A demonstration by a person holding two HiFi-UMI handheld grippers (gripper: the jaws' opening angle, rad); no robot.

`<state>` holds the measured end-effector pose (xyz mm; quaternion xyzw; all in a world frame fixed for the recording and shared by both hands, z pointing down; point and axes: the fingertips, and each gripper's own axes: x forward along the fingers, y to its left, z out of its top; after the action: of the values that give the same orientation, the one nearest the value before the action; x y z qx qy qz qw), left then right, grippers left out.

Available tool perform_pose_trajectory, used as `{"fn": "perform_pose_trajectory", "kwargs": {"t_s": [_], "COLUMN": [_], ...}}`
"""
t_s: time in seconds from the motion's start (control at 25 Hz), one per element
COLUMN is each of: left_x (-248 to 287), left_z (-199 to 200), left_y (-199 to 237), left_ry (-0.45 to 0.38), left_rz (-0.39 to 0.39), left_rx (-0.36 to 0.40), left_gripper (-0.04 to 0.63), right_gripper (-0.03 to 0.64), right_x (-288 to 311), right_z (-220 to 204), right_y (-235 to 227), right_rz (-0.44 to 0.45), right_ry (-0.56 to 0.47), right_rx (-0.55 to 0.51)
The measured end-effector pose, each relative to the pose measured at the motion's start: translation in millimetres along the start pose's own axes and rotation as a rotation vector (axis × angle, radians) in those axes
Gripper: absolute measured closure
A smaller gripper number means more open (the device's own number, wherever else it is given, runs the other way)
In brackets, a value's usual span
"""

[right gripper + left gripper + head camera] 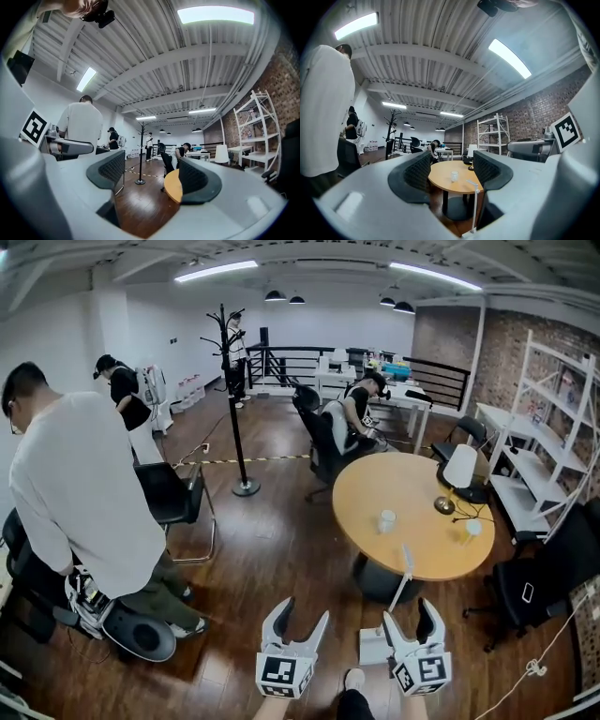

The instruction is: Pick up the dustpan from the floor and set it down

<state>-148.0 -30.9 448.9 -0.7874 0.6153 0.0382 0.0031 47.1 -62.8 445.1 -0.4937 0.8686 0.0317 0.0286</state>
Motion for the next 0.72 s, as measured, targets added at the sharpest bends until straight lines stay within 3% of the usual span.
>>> {"fn": "perform_pose_trajectory", "kwargs": {"t_s": [0.12, 0.44, 0.56, 0.72], "left_x": [39.2, 164.8, 202.5, 243.4], "left_z": [1.7, 14.1, 13.3, -3.9], "left_y": [-1.7, -29.5, -40.3, -52.4], "left_ry": [-0.009, -0.049, -0.038, -0.017], "left_rz": [0.03, 0.006, 0.01, 0.002], "left_rx": [0.008, 0.026, 0.017, 0.021], "left_gripper": [0.316, 0.316, 0.316, 0.316], "right_gripper": [0.275, 0.291, 0.296, 0.313], "right_x": [29.4, 89.0, 95.8, 92.6], "right_z": [-5.3, -24.9, -38.1, -89.7], "right_y": [-27.8, -130.8, -170.4, -212.7], "right_rz": [0.028, 0.013, -0.004, -0.028], "right_ry": [-0.016, -0.03, 0.001, 0.107], "right_rx": [0.013, 0.031, 0.031, 0.051]}}
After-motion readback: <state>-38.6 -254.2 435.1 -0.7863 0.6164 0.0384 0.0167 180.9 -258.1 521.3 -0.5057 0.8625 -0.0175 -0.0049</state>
